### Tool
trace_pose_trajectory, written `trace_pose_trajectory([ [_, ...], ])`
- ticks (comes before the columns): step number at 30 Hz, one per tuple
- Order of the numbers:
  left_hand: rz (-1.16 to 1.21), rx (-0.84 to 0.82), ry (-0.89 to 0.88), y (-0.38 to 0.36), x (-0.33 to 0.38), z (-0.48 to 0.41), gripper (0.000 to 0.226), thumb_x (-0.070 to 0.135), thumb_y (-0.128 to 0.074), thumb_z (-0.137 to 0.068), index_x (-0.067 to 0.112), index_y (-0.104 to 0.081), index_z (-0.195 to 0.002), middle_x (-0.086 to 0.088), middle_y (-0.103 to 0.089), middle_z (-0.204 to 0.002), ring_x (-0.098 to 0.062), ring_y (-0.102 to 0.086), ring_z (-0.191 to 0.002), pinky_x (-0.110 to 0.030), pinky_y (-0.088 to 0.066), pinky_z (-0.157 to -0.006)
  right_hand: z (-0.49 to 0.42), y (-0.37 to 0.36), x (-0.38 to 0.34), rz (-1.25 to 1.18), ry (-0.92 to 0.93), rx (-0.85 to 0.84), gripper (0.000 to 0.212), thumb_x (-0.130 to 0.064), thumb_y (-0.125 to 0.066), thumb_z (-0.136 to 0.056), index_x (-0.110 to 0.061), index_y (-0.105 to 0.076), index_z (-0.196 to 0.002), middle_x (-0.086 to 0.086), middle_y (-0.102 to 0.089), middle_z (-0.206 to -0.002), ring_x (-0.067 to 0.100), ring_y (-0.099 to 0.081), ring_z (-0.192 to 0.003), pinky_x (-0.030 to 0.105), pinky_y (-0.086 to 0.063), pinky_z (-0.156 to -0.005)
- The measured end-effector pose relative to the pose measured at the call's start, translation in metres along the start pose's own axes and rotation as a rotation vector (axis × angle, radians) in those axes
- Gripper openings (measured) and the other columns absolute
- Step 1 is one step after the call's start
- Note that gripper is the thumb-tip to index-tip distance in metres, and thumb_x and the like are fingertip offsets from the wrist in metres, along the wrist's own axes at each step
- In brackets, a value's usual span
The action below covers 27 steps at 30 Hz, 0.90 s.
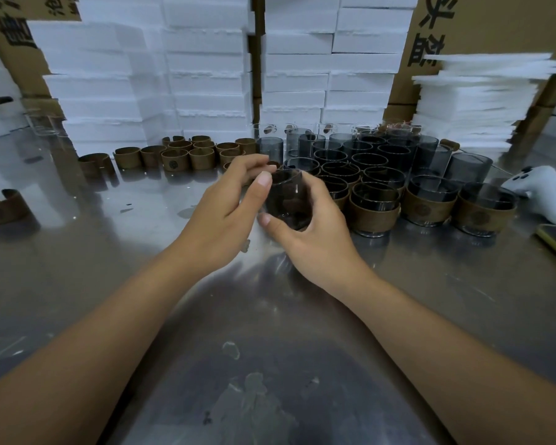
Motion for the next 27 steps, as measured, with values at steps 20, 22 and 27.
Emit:
trace_pose_trajectory([
  [20, 0.051, 0.017, -0.187, -0.004, 0.019, 0.003, 0.023, 0.024, -0.041, -0.098, 0.022, -0.055, -0.116, 0.01, -0.066, -0.109, 0.0, -0.059, -0.109, -0.013, -0.042, -0.091, -0.003, 0.0, 0.004, -0.011, -0.08, 0.021, 0.059, -0.021, -0.074, -0.082, -0.017, -0.043, -0.132, -0.003, -0.058, -0.121, 0.013, -0.056, -0.113, 0.034, -0.048, -0.097],
  [22, 0.015, 0.056, -0.178, -0.002, 0.016, 0.003, 0.022, 0.021, -0.042, -0.098, 0.019, -0.057, -0.115, 0.008, -0.067, -0.106, 0.003, -0.059, -0.105, -0.009, -0.04, -0.088, -0.004, 0.001, 0.005, -0.029, -0.092, 0.05, 0.06, -0.022, -0.074, -0.082, -0.017, -0.043, -0.133, -0.005, -0.058, -0.119, 0.009, -0.057, -0.11, 0.024, -0.048, -0.093],
  [27, -0.043, 0.105, -0.104, 0.002, 0.004, 0.0, 0.022, 0.024, -0.042, -0.098, 0.02, -0.057, -0.114, 0.011, -0.067, -0.105, 0.007, -0.059, -0.1, -0.004, -0.04, -0.079, -0.005, 0.001, 0.007, -0.027, -0.086, 0.076, 0.059, -0.022, -0.073, -0.082, -0.018, -0.042, -0.132, -0.007, -0.057, -0.119, 0.004, -0.055, -0.108, 0.007, -0.043, -0.081],
])
Point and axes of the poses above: each hand's wrist, its own z-axis away from the middle knuckle, its own y-axis out of the back of the hand, x = y × z, the point moved 2 cm from there along -z, towards the middle knuckle
